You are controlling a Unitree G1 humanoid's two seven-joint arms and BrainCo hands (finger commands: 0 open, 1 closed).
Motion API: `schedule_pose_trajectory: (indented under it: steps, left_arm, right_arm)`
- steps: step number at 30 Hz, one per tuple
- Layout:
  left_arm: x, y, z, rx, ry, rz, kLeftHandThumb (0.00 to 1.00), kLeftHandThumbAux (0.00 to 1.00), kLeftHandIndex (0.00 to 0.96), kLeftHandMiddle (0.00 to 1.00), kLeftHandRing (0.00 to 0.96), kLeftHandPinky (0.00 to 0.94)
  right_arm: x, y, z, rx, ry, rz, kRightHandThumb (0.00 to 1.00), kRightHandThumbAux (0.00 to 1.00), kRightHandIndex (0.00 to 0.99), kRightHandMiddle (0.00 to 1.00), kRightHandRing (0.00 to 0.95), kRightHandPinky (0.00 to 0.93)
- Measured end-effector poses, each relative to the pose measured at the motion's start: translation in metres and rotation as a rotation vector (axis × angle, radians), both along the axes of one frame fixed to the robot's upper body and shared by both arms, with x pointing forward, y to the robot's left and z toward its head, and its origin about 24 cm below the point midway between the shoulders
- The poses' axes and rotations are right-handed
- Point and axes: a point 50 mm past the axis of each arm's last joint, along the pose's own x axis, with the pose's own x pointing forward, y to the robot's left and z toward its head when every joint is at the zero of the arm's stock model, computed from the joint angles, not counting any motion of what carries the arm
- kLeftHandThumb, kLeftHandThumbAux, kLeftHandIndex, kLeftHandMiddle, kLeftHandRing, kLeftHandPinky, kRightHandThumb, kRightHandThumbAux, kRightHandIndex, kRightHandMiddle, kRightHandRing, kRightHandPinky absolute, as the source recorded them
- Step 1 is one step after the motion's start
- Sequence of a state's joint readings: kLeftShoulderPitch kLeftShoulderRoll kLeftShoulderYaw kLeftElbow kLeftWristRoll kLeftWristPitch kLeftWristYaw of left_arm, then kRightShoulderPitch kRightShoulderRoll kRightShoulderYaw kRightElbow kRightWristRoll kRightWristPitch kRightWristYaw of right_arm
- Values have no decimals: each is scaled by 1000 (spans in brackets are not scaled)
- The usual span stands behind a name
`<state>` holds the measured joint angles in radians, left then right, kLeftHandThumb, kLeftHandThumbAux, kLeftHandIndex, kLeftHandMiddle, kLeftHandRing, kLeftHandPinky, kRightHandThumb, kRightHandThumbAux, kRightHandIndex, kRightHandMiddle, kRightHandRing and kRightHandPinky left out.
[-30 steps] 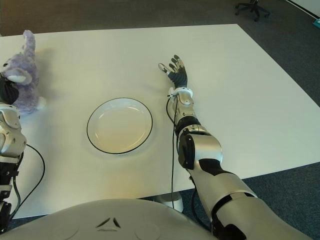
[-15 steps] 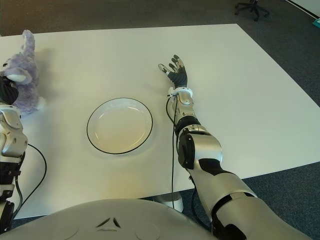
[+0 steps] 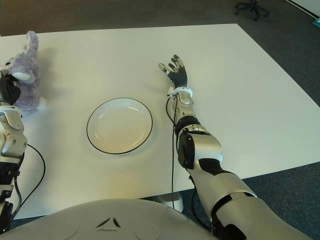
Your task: Put the doll into the plate.
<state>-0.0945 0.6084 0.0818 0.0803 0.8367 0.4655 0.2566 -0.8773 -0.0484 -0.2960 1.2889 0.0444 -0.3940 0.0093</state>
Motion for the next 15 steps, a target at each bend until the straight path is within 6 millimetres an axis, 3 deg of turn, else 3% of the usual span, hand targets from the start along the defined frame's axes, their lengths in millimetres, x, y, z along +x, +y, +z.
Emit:
schedule_pose_trajectory:
  steps: [1, 2, 4, 9, 15]
  left_arm:
    - [0, -1, 0, 10, 4, -4, 696, 691, 424, 680, 669, 628]
    - [0, -1, 0, 16, 7, -7, 518, 439, 361, 576, 595, 563]
    - [1, -3, 0, 35, 14, -9, 430, 319, 317, 521, 555, 501]
    - [1, -3, 0, 64, 23, -14, 437, 251, 244, 475, 515, 518]
    - [1, -3, 1, 71, 21, -23, 451, 229, 225, 445, 488, 520]
  right_arm:
    - [0, 0, 0, 0, 0, -1, 228, 798, 80, 95, 102, 145]
    - [0, 0, 0, -1, 1, -2, 230, 796, 80, 97, 104, 145]
    - [0, 0, 0, -2, 3, -2, 233, 795, 80, 98, 105, 146]
    - [0, 0, 0, -4, 4, -1, 236, 796, 79, 98, 104, 141]
    - [1, 0, 1, -3, 3, 0, 240, 796, 81, 98, 103, 136]
